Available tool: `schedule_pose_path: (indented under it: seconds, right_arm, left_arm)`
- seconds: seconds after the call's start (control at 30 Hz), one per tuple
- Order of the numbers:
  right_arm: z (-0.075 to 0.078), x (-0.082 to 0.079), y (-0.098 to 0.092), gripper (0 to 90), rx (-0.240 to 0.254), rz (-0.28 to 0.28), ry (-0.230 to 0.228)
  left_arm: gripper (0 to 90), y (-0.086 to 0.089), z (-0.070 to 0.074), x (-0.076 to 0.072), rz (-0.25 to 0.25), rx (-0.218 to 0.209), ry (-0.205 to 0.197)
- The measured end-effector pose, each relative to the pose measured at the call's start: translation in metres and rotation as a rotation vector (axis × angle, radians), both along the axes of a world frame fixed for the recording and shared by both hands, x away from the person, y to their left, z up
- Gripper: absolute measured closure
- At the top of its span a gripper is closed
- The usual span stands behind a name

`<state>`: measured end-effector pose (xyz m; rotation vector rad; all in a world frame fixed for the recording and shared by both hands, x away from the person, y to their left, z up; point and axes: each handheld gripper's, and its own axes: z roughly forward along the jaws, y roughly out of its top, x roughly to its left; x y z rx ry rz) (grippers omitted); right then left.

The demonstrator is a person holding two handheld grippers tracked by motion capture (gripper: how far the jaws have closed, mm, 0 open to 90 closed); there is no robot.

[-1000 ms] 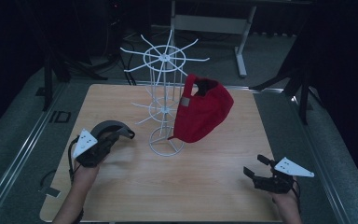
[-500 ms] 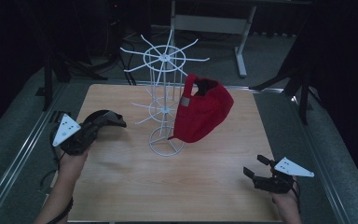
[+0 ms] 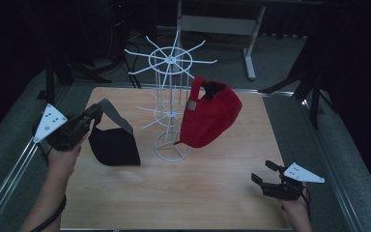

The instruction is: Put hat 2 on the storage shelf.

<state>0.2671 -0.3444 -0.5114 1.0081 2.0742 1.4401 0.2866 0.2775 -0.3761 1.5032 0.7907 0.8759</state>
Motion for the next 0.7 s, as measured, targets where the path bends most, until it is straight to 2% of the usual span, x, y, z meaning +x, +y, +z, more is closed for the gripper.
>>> schedule_pose_path:
  seconds: [0.2,0.3,0.33,0.4,0.6,0.7]
  right_arm:
    - [0.000,0.000,-0.001,18.3,0.005,0.000,0.003]
    - [0.000,0.000,-0.001,18.3,0.009,0.003,0.002]
    - [0.000,0.000,-0.001,18.3,0.007,0.003,0.002]
    - [0.000,0.000,-0.001,18.3,0.007,0.006,0.001]
    - [0.001,-0.001,-0.002,18.3,0.007,0.001,0.000]
    - [0.001,-0.001,-0.003,18.3,0.009,0.000,-0.004]
  left_arm:
    - [88.3,0.000,0.028,-0.014,-0.062,-0.031,-0.064]
    - [88.2,-0.001,0.038,-0.018,-0.100,-0.028,-0.092]
    - [88.2,-0.001,0.042,-0.019,-0.136,-0.029,-0.095]
    - [88.2,0.000,0.048,-0.019,-0.177,-0.027,-0.114]
    - [88.2,0.005,0.065,-0.011,-0.236,-0.044,-0.120]
    - [88.2,0.006,0.074,-0.007,-0.229,-0.039,-0.116]
